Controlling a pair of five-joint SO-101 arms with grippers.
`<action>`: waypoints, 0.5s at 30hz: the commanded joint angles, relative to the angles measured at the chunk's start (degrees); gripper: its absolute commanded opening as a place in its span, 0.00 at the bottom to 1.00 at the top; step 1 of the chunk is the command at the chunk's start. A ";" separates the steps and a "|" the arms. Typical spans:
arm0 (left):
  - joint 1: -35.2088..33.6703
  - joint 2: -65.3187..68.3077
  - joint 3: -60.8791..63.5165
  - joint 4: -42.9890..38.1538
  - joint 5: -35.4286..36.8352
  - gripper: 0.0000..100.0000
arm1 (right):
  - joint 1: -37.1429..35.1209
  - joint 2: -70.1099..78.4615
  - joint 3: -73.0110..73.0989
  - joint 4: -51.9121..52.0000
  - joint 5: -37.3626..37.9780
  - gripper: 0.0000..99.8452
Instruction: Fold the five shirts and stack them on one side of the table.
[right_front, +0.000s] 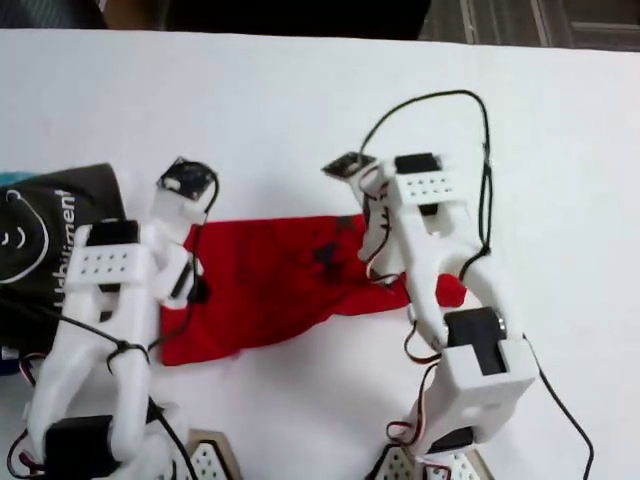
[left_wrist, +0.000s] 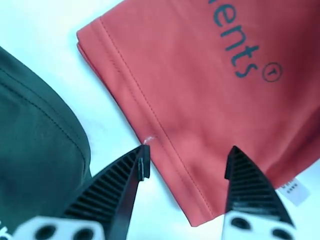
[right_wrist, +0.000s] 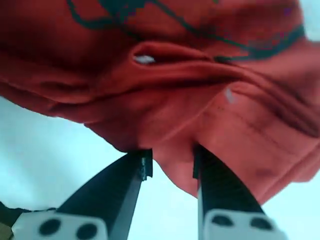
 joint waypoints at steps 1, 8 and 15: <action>-0.44 -1.32 -1.89 0.35 -0.53 0.26 | -4.18 -0.22 -0.62 -0.84 0.26 0.14; -0.44 -1.32 -1.89 0.35 -0.53 0.26 | -8.40 -0.22 -8.18 -0.84 0.26 0.14; -0.35 -1.32 -1.89 0.35 -0.53 0.26 | -9.19 0.57 -12.48 -4.70 0.26 0.14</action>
